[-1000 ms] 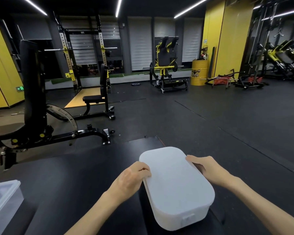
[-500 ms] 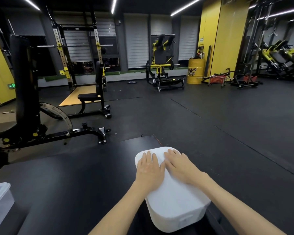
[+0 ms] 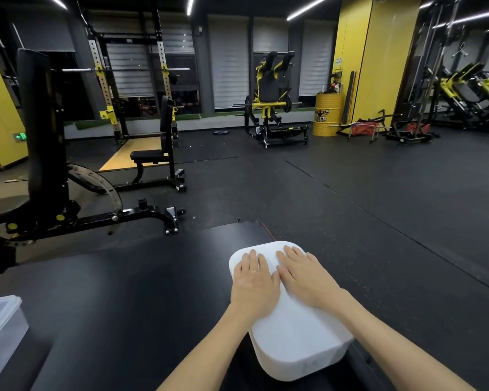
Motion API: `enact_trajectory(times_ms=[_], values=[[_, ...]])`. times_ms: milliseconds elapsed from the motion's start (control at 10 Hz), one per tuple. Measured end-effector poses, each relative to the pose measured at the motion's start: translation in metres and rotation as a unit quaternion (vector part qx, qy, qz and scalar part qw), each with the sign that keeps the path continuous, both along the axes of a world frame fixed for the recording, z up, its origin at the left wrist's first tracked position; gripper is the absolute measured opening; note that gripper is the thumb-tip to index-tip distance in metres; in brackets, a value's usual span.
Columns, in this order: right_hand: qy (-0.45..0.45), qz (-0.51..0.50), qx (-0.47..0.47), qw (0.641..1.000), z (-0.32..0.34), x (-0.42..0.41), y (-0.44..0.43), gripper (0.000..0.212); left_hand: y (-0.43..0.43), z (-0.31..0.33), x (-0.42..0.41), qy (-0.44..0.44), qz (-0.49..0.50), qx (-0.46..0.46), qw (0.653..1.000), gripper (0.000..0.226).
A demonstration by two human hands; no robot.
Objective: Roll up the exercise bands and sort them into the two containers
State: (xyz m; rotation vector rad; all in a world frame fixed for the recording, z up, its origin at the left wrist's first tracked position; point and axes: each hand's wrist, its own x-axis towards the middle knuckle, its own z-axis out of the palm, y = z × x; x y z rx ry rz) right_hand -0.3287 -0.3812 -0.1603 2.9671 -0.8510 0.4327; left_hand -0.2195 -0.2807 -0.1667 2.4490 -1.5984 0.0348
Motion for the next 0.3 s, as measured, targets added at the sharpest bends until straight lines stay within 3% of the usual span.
enact_trajectory(times_ms=[100,200,300], values=[[0.005,0.002,0.012,1.000,-0.001,-0.003,-0.001,0.059,0.002,0.009,-0.005,0.009,-0.020,0.005,1.000,0.106],[-0.001,-0.014,0.038,0.999,0.003,-0.007,0.005,0.038,0.008,0.005,-0.005,0.021,-0.028,-0.092,0.995,0.084],[-0.012,-0.049,0.008,0.999,0.007,-0.010,0.017,0.021,0.020,-0.001,0.000,0.006,-0.037,-0.131,0.991,0.036]])
